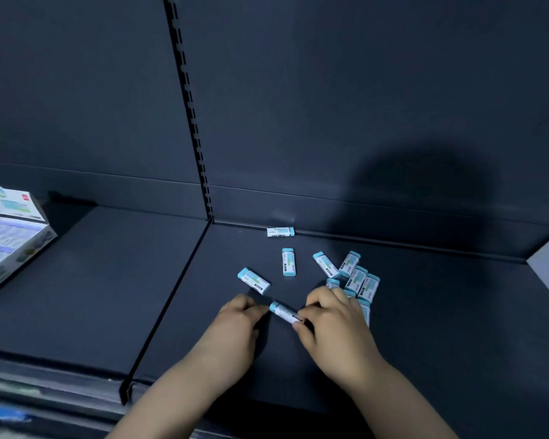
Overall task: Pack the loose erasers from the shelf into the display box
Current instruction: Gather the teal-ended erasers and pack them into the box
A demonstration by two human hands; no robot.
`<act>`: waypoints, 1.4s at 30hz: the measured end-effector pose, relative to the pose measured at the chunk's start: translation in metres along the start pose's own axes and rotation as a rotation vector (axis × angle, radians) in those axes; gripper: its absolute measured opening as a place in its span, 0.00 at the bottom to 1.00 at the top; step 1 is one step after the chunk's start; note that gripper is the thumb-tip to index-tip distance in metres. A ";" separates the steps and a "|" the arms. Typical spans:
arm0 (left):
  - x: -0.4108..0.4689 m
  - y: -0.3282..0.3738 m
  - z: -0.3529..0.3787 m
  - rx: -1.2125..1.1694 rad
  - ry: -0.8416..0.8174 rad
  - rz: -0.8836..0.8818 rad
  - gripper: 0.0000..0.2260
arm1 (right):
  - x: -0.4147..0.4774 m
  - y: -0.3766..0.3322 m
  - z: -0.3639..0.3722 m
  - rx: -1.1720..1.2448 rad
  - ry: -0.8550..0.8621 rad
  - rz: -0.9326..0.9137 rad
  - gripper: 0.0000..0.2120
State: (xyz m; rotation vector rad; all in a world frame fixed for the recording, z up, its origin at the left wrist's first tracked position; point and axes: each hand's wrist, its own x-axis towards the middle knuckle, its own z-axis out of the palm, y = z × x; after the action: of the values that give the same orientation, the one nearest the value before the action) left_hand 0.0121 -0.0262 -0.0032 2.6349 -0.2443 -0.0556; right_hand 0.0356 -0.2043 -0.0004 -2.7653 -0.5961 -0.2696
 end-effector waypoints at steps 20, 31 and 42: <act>0.004 0.014 -0.006 0.044 -0.115 0.020 0.30 | -0.015 -0.025 0.005 -0.080 0.155 -0.092 0.11; 0.062 -0.040 -0.048 0.272 -0.087 0.069 0.22 | -0.012 -0.004 -0.017 -0.026 0.092 0.065 0.15; 0.043 0.004 -0.036 -0.020 0.040 0.453 0.11 | -0.007 -0.007 -0.039 0.419 -0.048 0.165 0.20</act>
State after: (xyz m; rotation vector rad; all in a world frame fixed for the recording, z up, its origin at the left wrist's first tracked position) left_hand 0.0568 -0.0212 0.0303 2.4944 -0.8119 0.1446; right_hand 0.0223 -0.2139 0.0366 -2.3999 -0.3802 -0.0347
